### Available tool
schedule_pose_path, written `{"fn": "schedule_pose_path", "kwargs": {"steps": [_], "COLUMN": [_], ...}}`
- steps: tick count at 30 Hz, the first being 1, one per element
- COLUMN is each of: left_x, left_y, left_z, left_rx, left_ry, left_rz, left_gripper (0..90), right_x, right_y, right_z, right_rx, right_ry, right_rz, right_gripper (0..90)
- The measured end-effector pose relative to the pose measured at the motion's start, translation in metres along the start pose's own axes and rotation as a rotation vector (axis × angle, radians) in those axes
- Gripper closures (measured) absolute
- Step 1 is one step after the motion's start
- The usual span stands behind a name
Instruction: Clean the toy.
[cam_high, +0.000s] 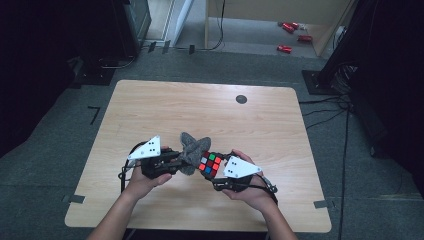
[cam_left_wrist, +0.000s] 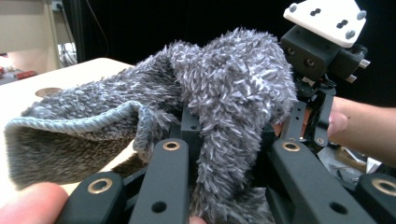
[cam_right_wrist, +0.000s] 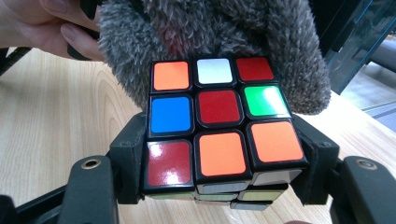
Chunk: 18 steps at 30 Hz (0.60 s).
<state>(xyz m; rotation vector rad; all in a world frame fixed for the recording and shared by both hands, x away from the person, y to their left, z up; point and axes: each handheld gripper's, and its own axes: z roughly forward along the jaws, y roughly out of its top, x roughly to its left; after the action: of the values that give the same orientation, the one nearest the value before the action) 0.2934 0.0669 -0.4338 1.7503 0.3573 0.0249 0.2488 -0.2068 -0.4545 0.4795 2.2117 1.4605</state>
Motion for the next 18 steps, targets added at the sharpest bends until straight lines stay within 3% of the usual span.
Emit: {"fn": "schedule_pose_path", "kwargs": {"steps": [4, 9, 12, 16, 18], "left_x": [0.008, 0.0, -0.003, 0.008, 0.011], "left_y": [-0.01, -0.001, 0.003, -0.007, -0.011], "left_z": [0.003, -0.001, -0.002, 0.001, 0.001], "left_rx": [0.06, 0.0, -0.006, 0.049, 0.042], "left_ry": [0.065, 0.023, 0.018, 0.059, 0.042], "left_rz": [-0.014, 0.006, 0.026, -0.019, -0.046], "left_gripper": [76.8, 76.8, 76.7, 76.8, 76.8], "right_x": [0.0, 0.001, 0.001, 0.003, 0.003], "right_y": [0.006, 0.007, 0.003, 0.004, 0.009], "right_z": [-0.007, -0.005, -0.002, -0.003, -0.006], "right_rx": [-0.044, -0.04, -0.032, -0.037, -0.048], "right_ry": [0.001, 0.009, 0.014, 0.01, 0.01], "right_rz": [0.003, -0.003, 0.01, 0.002, -0.005], "right_gripper": [34.4, 34.5, 34.4, 34.5, 34.5]}}
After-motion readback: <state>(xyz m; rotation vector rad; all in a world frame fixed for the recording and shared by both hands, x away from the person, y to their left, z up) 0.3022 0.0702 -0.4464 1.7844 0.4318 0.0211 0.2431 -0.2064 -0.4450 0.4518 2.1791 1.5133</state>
